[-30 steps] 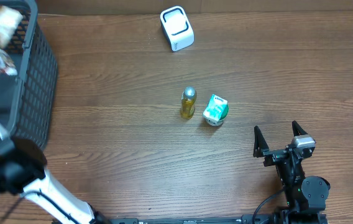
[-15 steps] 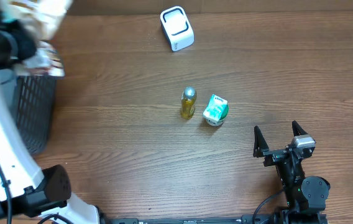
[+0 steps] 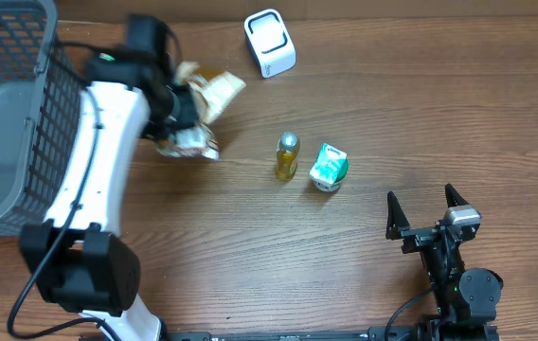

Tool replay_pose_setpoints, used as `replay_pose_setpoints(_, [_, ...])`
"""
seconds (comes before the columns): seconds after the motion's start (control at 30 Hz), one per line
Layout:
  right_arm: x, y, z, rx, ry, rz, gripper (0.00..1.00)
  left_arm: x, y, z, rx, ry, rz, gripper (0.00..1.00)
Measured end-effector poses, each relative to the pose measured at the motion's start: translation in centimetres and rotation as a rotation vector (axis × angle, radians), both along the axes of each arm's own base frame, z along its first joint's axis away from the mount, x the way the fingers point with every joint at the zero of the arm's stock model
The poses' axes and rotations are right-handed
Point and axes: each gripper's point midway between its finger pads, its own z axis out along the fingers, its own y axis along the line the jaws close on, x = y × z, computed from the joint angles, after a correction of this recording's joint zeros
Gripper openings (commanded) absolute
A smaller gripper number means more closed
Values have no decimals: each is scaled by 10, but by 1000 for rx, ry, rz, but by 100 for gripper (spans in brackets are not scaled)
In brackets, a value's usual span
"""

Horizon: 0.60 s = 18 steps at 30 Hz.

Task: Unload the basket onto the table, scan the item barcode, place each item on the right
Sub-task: 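Lift the snack bag out and carry it toward the scanner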

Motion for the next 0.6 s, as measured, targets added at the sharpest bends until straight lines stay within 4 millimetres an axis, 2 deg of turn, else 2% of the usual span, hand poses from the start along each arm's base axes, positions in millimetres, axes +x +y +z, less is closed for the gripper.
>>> replay_pose_setpoints(0.13, [0,0,0,0,0,0,100,-10,-24,-52,16,32,-12,4])
replay_pose_setpoints(0.3, [0,0,0,0,0,0,100,-24,-41,-94,61,36,-7,6])
replay_pose_setpoints(0.47, [0,0,0,0,0,0,100,-35,-49,-122,117,16,15,10])
replay_pose_setpoints(0.6, [0,0,0,0,0,0,100,-42,-50,-130,150,16,21,22])
